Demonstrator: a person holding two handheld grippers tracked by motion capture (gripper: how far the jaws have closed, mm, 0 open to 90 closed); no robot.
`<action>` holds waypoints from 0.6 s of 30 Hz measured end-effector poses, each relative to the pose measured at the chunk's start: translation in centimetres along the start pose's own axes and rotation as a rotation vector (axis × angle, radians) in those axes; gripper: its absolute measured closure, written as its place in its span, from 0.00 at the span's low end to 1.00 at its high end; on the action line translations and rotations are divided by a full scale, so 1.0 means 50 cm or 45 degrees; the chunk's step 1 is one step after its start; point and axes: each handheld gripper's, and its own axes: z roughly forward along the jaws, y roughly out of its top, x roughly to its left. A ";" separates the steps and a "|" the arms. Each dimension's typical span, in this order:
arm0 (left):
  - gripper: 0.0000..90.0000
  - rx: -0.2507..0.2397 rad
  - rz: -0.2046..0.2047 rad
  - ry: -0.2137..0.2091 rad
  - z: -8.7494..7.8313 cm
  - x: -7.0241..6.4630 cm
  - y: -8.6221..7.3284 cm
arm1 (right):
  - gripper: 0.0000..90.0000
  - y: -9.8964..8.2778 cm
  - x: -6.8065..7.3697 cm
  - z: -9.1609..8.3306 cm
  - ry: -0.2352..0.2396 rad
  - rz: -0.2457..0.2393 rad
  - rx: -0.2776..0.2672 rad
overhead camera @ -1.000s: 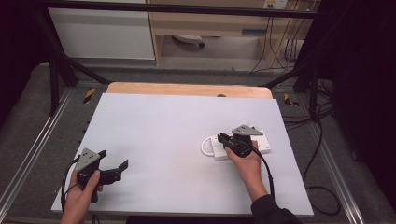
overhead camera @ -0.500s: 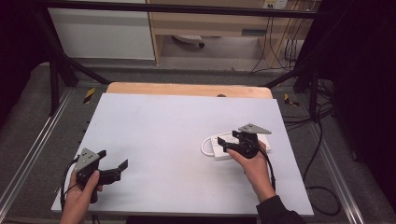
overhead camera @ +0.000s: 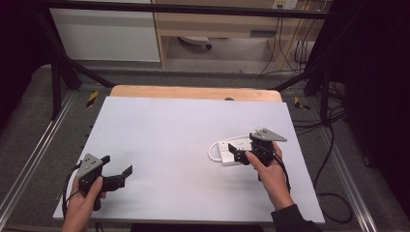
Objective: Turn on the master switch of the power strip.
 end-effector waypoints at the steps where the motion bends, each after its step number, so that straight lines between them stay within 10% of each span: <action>1: 0.06 0.000 0.000 -0.001 0.000 0.000 0.000 | 0.06 -0.001 0.000 -0.007 0.003 -0.006 -0.006; 18: 0.06 -0.006 0.002 -0.005 -0.002 0.003 0.001 | 0.06 -0.025 -0.029 -0.096 -0.010 0.002 -0.093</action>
